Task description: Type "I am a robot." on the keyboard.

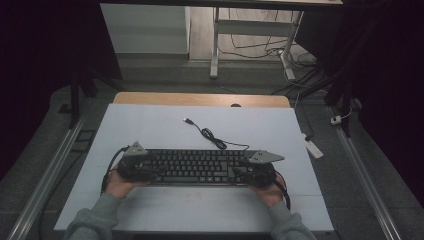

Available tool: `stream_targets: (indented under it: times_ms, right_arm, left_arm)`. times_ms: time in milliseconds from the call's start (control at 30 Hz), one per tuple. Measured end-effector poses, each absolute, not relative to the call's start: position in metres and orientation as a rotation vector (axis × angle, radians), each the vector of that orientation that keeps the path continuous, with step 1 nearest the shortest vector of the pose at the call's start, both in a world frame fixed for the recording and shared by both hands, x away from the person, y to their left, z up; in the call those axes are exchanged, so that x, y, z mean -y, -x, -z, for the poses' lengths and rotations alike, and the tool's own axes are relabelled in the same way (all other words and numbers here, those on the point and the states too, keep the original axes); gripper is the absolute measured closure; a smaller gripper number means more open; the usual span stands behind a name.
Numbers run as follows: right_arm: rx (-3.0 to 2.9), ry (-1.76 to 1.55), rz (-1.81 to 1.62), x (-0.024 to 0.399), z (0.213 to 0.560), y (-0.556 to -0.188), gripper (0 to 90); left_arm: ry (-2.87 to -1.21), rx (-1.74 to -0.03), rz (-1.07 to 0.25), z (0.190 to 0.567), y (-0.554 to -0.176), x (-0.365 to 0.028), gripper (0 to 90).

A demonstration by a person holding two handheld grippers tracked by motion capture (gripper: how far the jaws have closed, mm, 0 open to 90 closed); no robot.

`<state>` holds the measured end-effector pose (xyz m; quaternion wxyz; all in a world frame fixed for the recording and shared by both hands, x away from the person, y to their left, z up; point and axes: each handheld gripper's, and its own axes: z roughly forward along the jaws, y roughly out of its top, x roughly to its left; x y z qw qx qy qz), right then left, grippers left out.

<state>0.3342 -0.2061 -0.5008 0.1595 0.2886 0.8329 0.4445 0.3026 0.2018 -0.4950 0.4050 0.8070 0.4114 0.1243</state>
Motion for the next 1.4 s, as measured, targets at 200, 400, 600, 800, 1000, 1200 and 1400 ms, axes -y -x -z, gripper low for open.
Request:
stream_targets:
  times_ms: [200, 400, 600, 800, 1000, 1200, 1400]
  right_arm:
    - [-2.364, -0.838, -1.27, 0.22, 0.502, -0.33, 58.0]
    - [-2.334, -0.864, -1.271, 0.238, 0.502, -0.323, 56.5]
    - [-2.311, -0.879, -1.273, 0.254, 0.504, -0.316, 54.2]
    - [-2.294, -0.892, -1.27, 0.273, 0.505, -0.305, 52.4]
    - [-2.278, -0.91, -1.275, 0.288, 0.505, -0.298, 51.4]
    - [-2.285, -0.91, -1.27, 0.291, 0.506, -0.299, 51.2]
    - [-2.292, -0.893, -1.274, 0.288, 0.506, -0.299, 51.2]
  left_arm:
    - [-2.036, -1.039, -0.313, 0.496, -0.296, -0.204, 26.3]
    - [-2.034, -1.037, -0.319, 0.499, -0.288, -0.208, 26.4]
    - [-2.025, -1.034, -0.337, 0.502, -0.274, -0.216, 26.8]
    - [-2.01, -1.038, -0.344, 0.504, -0.262, -0.226, 26.9]
    - [-2.009, -1.035, -0.344, 0.507, -0.255, -0.228, 26.9]
    - [-2.007, -1.023, -0.355, 0.507, -0.256, -0.226, 26.9]
    - [-2.007, -1.022, -0.356, 0.507, -0.256, -0.227, 26.9]
